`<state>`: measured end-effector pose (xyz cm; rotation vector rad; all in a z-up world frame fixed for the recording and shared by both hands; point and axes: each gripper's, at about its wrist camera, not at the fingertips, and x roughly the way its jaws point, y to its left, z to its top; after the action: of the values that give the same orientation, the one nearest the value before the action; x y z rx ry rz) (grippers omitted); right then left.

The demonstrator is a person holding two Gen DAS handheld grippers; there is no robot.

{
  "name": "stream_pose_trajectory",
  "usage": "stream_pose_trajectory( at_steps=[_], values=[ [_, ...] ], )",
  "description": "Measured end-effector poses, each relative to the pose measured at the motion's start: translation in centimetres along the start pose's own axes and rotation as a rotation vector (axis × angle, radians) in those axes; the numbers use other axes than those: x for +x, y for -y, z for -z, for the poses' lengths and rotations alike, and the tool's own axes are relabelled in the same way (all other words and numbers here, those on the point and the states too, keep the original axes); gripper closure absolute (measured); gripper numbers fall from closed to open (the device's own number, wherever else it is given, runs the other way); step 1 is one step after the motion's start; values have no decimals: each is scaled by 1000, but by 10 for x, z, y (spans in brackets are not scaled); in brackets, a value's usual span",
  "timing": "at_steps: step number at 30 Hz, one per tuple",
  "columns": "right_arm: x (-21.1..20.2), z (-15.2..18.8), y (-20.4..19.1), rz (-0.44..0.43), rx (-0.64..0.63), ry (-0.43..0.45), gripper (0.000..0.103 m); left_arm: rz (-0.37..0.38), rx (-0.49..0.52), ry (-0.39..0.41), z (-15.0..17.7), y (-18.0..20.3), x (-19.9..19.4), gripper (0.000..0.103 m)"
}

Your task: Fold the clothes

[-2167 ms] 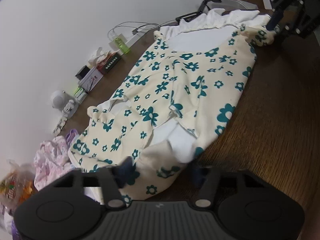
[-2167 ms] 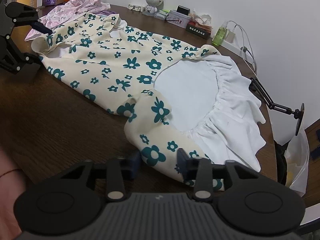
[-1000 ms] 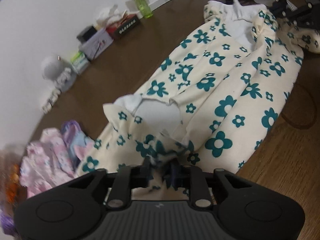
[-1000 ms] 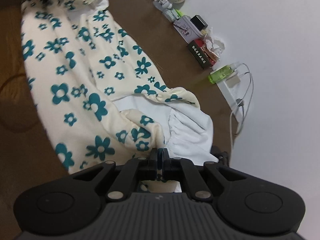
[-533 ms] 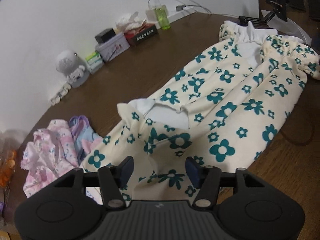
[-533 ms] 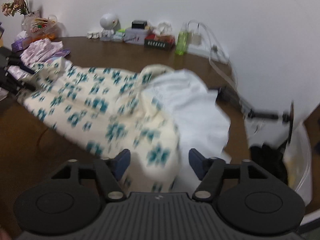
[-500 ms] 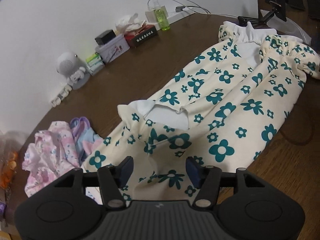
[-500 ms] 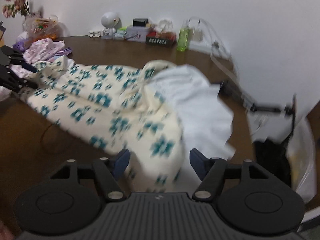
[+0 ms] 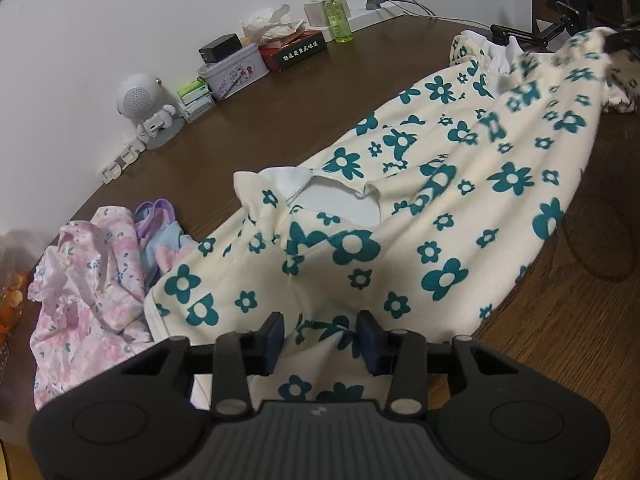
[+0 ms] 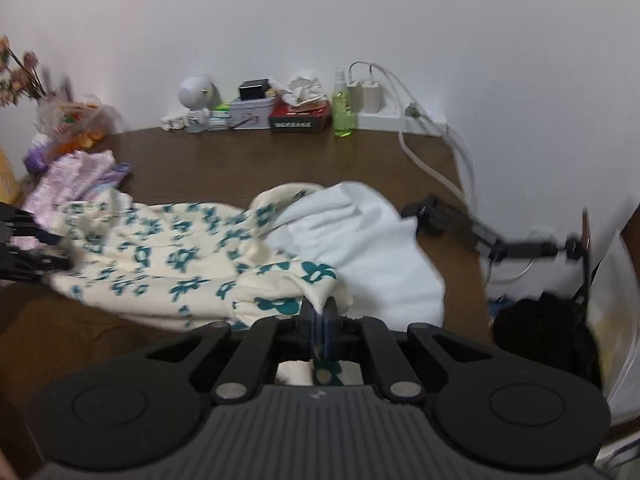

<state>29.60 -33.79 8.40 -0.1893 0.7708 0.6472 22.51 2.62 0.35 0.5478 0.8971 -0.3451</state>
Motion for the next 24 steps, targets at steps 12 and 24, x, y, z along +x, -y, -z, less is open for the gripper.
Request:
stream_pose_trajectory(
  at_steps=[12,24],
  values=[
    [61,5,14,74,-48,-175,69,5,-19,8,2,-2,-1,63],
    [22,-18,-4,-54,-28,-30,40,17,37,119,-27,6,-21,54]
  ],
)
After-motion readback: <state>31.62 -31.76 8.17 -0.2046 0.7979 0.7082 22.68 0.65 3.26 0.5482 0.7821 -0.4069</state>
